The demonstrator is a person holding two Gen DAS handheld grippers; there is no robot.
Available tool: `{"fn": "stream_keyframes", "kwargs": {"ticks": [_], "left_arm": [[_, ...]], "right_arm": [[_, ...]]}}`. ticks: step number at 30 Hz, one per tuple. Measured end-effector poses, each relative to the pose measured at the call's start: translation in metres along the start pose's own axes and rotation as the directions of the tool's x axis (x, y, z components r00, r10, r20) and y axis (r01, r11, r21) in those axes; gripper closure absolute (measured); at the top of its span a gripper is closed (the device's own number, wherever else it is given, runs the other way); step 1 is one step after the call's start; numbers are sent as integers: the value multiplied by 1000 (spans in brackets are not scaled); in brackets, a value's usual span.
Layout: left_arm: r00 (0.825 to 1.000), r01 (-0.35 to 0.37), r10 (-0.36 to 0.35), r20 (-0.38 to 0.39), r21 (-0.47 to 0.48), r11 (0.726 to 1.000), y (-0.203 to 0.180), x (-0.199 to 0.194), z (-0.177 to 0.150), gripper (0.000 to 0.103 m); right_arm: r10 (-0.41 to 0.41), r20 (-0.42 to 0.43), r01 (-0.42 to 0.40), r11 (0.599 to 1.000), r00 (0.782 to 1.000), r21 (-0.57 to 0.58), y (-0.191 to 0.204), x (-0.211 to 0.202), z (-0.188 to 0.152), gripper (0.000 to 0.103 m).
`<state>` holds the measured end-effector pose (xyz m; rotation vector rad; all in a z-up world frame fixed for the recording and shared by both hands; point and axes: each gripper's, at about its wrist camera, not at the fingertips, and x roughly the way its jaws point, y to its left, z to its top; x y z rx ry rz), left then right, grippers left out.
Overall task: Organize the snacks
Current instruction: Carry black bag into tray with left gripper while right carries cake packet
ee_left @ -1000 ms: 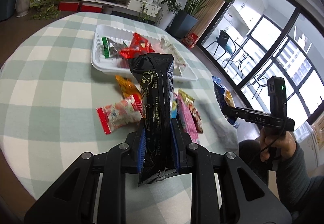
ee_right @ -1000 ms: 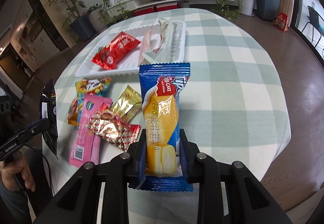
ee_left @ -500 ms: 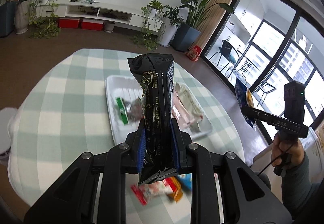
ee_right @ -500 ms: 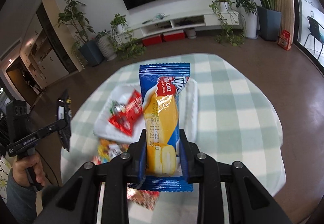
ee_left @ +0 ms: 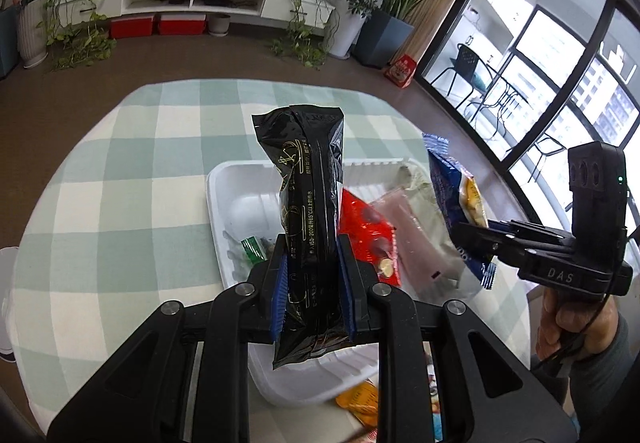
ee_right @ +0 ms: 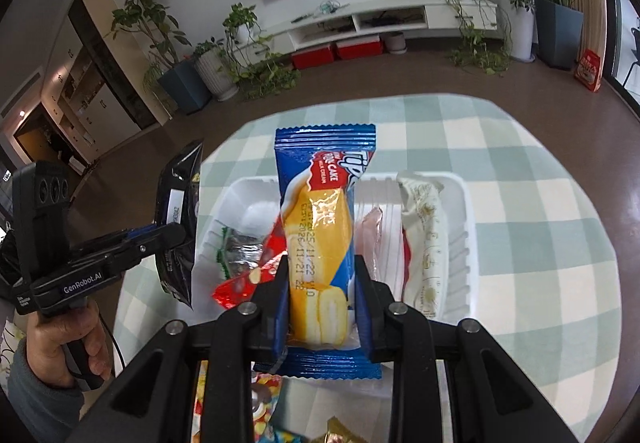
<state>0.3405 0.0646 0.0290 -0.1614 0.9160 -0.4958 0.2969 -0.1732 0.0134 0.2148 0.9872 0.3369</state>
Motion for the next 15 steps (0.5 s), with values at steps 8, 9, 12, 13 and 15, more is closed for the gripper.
{"fn": "stream_keyframes", "kwargs": {"ticks": [8, 9, 12, 13, 15], "left_arm": [[999, 5, -6, -38, -8, 1000, 5, 33, -11, 83], [999, 6, -6, -40, -10, 1000, 5, 35, -11, 83], [999, -2, 2, -50, -4, 1000, 3, 38, -14, 83], [999, -6, 6, -54, 1, 1000, 2, 39, -15, 83], [998, -9, 9, -59, 1, 1000, 2, 42, -17, 83]], "right_arm": [[-18, -62, 19, 1000, 998, 22, -6, 33, -12, 73], [-22, -63, 23, 1000, 998, 21, -5, 35, -13, 73], [-36, -74, 38, 999, 997, 15, -5, 40, -14, 73], [-41, -80, 42, 999, 996, 13, -4, 42, -14, 73], [-45, -99, 46, 999, 994, 10, -4, 48, -15, 73]]}}
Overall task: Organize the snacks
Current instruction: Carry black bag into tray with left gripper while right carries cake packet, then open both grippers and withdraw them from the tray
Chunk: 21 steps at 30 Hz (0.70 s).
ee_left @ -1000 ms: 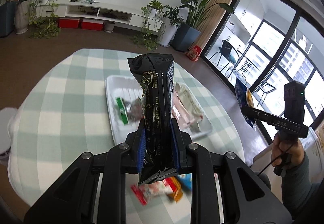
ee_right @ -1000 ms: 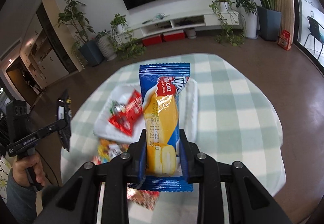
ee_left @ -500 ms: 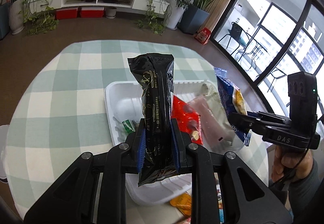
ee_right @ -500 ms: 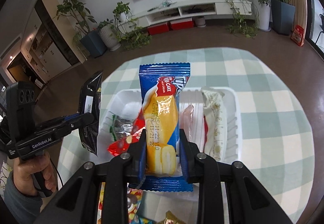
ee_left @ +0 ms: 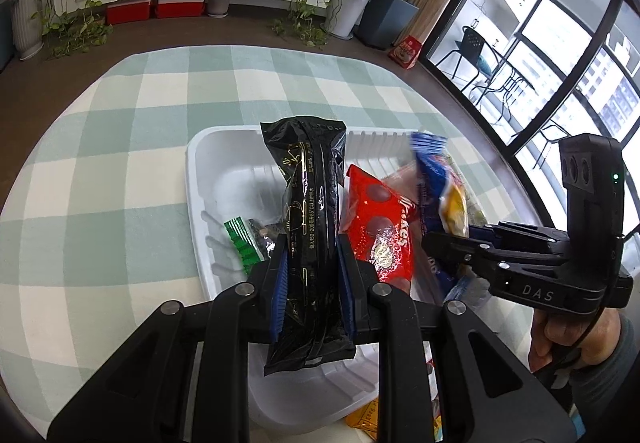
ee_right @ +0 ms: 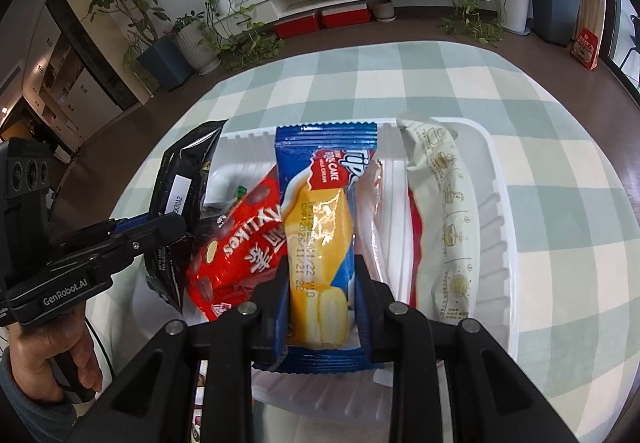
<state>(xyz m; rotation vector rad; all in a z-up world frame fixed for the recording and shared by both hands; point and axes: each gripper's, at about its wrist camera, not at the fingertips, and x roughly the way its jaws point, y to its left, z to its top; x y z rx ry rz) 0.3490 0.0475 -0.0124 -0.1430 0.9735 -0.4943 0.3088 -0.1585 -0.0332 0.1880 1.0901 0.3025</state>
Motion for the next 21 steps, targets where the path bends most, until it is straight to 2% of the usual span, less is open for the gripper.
{"fn": "stream_keyframes", "kwargs": {"ticks": [5, 8, 14, 20, 21], "left_arm": [[1000, -2, 3, -15, 11, 1000, -3, 10, -5, 83], [1000, 0, 0, -4, 7, 1000, -3, 12, -5, 83], [1000, 2, -2, 6, 1, 1000, -4, 11, -6, 82], [1000, -1, 1, 11, -10, 1000, -4, 6, -8, 81], [1000, -4, 4, 15, -12, 1000, -4, 5, -8, 78]], "right_arm": [[6, -20, -7, 1000, 1000, -14, 6, 9, -4, 73], [-20, -24, 19, 999, 1000, -30, 9, 13, -4, 73], [-14, -18, 14, 1000, 1000, -17, 4, 12, -3, 72], [-19, 0, 19, 1000, 1000, -12, 5, 8, -3, 66], [-20, 4, 20, 1000, 1000, -16, 6, 7, -3, 63]]}}
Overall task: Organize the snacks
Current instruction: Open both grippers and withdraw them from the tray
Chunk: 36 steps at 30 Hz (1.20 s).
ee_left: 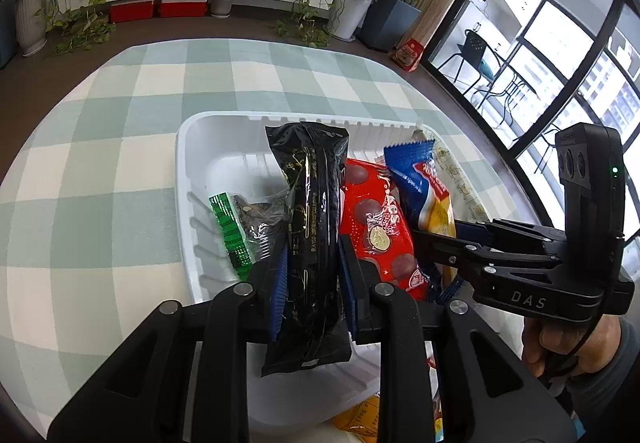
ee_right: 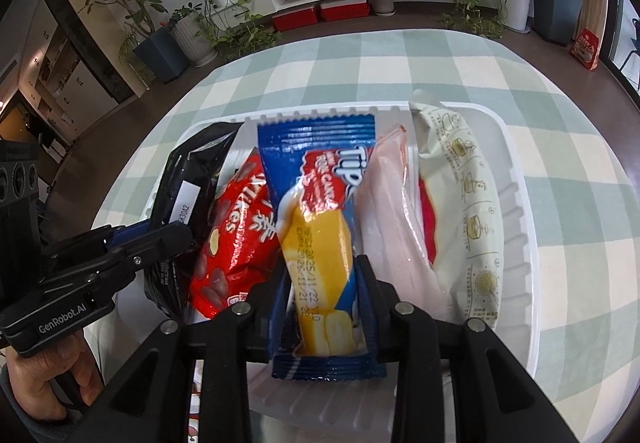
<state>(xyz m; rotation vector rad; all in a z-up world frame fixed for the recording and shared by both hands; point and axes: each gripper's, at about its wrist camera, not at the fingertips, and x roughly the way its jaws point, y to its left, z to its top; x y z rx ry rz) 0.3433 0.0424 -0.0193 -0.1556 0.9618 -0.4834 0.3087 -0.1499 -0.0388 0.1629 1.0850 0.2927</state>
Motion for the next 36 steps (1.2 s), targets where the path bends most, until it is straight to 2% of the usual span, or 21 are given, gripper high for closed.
{"fn": "stream_keyframes", "kwargs": {"ticks": [2, 3, 4, 8, 14, 16, 17, 22, 28, 36], "left_arm": [[1000, -9, 9, 8, -1, 1000, 0, -3, 0, 64], [1000, -13, 13, 14, -2, 1000, 0, -4, 0, 47], [1000, -14, 14, 22, -3, 1000, 0, -6, 0, 43], [999, -17, 17, 37, -5, 1000, -1, -12, -1, 42], [998, -34, 35, 61, -7, 999, -7, -28, -11, 26], [995, -63, 63, 74, 0, 998, -13, -36, -16, 5], [993, -77, 76, 85, 6, 997, -16, -42, -19, 0], [982, -131, 124, 145, 40, 991, -37, -70, -35, 0], [962, -175, 158, 222, 61, 983, -62, -104, -57, 0], [956, -184, 161, 244, 72, 980, -90, -133, -88, 0]], "right_arm": [[-1, 10, 1, 1000, 1000, -4, 2, -4, 1, 58], [-1, 15, 1, 1000, 1000, -6, 3, -6, 1, 57], [0, 19, 0, 1000, 1000, -7, 4, -7, 1, 55], [0, 31, 0, 1000, 1000, -10, 5, -15, 2, 54], [-6, 87, 6, 1000, 996, -5, 3, -37, 2, 39], [-2, 108, 1, 1000, 994, 12, -1, -46, 3, 30], [-1, 121, -2, 1000, 993, 24, -3, -51, 2, 28], [-11, 182, -1, 998, 983, 63, -13, -75, -2, 16], [-16, 229, -5, 996, 973, 88, -22, -105, -16, 11], [-8, 263, -17, 996, 965, 92, -22, -140, -53, 7]]}}
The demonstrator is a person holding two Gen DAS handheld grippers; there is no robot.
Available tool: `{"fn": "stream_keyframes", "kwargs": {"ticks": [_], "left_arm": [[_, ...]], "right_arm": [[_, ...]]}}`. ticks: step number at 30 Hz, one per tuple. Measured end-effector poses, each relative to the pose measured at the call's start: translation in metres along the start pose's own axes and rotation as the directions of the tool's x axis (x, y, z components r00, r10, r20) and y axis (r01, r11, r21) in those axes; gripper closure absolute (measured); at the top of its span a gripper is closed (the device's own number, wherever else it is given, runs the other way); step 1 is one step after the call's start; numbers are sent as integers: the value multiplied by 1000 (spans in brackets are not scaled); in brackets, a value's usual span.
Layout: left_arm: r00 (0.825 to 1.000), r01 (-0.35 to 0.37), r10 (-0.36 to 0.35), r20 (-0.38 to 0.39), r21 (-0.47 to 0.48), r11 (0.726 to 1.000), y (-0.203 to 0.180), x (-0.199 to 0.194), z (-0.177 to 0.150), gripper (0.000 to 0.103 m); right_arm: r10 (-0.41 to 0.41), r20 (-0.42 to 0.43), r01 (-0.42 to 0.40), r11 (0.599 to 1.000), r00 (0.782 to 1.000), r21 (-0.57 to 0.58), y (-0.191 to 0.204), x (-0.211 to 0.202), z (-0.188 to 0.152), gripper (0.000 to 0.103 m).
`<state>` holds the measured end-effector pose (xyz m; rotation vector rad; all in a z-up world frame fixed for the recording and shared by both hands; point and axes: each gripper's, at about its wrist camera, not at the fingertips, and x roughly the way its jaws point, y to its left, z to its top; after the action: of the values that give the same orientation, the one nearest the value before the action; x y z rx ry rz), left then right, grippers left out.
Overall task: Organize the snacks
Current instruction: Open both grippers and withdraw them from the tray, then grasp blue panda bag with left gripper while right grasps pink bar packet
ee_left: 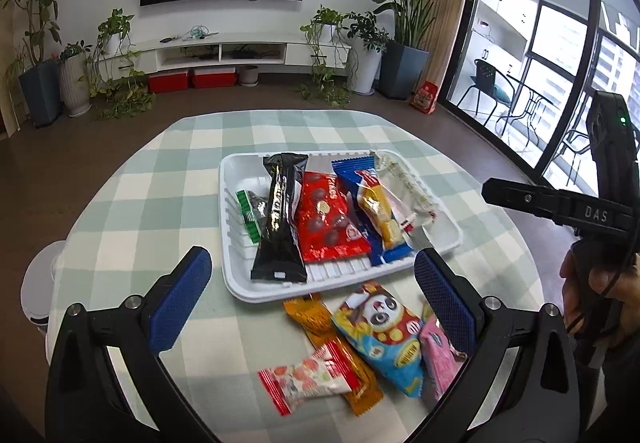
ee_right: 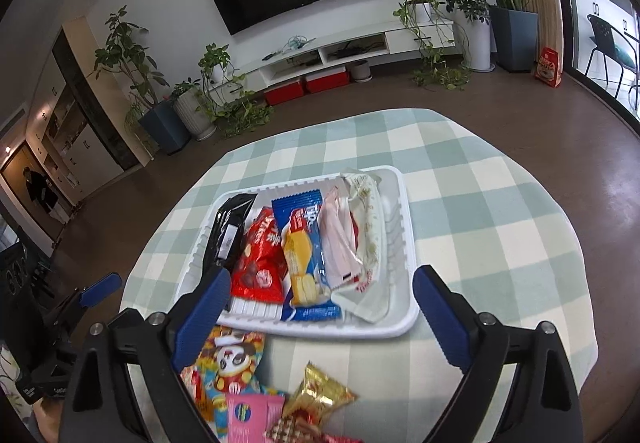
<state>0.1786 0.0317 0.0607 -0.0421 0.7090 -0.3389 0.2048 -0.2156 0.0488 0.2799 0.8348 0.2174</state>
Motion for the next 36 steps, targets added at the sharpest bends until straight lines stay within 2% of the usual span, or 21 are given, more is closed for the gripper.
{"fn": "stream_keyframes", "kwargs": {"ticks": [7, 12, 16, 20, 26, 36], "left_arm": [[1000, 6, -5, 13, -41, 999, -6, -29, -24, 0], [1000, -1, 1, 4, -73, 997, -7, -47, -55, 0], [999, 14, -17, -29, -95, 995, -14, -52, -85, 0], [992, 62, -76, -104, -136, 989, -27, -45, -107, 0], [985, 85, -103, -140, -124, 989, -44, -37, -124, 0], [991, 65, -81, -110, -146, 987, -30, -43, -123, 0]], "right_arm": [[5, 14, -5, 1000, 1000, -24, 5, -34, -39, 6], [7, 2, -7, 1000, 1000, -26, 4, -51, -77, 6], [-1, -12, 1, 1000, 1000, 1, -2, -61, -106, 6], [-5, -35, 6, 999, 999, 37, -9, -65, -128, 6], [-7, -43, 8, 1000, 999, 18, -7, -68, -142, 8], [75, -102, -76, 997, 992, -7, 19, -48, -145, 24]]}}
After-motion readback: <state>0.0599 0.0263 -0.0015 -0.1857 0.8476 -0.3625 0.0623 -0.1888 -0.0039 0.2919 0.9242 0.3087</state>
